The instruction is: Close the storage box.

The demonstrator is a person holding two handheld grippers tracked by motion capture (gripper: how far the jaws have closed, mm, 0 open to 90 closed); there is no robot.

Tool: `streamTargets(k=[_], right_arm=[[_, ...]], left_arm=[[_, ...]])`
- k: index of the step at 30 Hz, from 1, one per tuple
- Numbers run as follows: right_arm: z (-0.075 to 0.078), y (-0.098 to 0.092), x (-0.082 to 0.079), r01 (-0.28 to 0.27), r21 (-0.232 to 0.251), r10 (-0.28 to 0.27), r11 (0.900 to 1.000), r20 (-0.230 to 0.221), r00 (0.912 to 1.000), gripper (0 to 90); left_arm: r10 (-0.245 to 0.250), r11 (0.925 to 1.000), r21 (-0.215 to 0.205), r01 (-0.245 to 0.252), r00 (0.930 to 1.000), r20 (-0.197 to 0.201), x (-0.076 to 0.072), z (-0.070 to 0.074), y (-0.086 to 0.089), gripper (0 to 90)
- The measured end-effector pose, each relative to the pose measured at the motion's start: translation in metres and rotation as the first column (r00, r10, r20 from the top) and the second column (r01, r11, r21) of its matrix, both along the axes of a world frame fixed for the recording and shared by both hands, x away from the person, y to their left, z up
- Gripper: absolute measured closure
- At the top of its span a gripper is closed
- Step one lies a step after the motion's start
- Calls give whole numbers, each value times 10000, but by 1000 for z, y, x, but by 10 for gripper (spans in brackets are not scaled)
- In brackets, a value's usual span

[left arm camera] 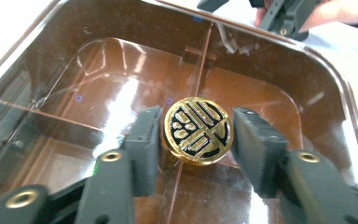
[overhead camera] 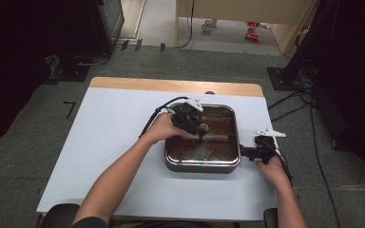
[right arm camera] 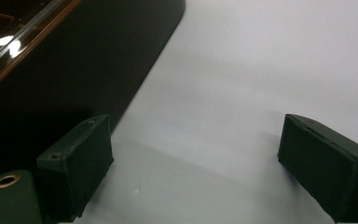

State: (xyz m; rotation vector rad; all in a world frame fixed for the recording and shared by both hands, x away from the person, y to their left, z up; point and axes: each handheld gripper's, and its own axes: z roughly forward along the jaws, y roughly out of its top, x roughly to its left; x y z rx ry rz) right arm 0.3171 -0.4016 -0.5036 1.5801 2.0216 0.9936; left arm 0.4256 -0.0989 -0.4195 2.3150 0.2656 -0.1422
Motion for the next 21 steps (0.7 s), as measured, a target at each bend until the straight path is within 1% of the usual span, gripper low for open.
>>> streamTargets(k=[2, 3, 5, 7, 11, 13, 15, 16, 17, 19, 20, 21], right_arm=[[0, 0, 0, -16, -11, 16, 10000, 20, 10000, 94], [0, 0, 0, -19, -13, 19, 10000, 23, 10000, 94], [0, 0, 0, -20, -12, 20, 10000, 24, 10000, 94], [0, 0, 0, -15, -12, 15, 10000, 22, 10000, 94], [0, 0, 0, -16, -12, 16, 10000, 25, 10000, 94], [0, 0, 0, -15, -14, 15, 10000, 26, 10000, 94], [0, 0, 0, -16, -15, 16, 10000, 28, 10000, 94], [0, 0, 0, -14, -13, 14, 10000, 28, 10000, 94], [0, 0, 0, -15, -12, 15, 10000, 29, 10000, 94], [0, 0, 0, -13, -13, 13, 10000, 26, 10000, 94], [0, 0, 0, -16, -12, 16, 10000, 29, 10000, 94], [0, 0, 0, -14, -13, 14, 10000, 29, 10000, 94]], left_arm=[[180, 9998, -43, -181, 9998, -77, 0, 2, 3, 483], [282, 9996, -45, -282, 9996, -14, 0, 4, 5, 475], [400, 9991, -157, -399, 9992, 32, -1, 6, 9, 469], [519, 9982, -311, -519, 9986, -25, -1, 9, 15, 462], [810, 9959, -407, -813, 9967, -76, -2, 11, 23, 435], [1023, 9932, -521, -1046, 9938, -447, 0, 13, 30, 431], [1233, 9904, -563, -1261, 9911, -502, 0, 14, 34, 424], [1424, 9875, -619, -1453, 9886, -495, 0, 15, 38, 422], [1608, 9843, -657, -1636, 9859, -467, -1, 16, 40, 420], [2062, 9768, -560, -2066, 9784, -127, -4, 18, 43, 411], [2189, 9745, -528, -2182, 9757, 97, -6, 18, 44, 398], [2184, 9752, -437, -2170, 9754, 294, -7, 19, 45, 383]])
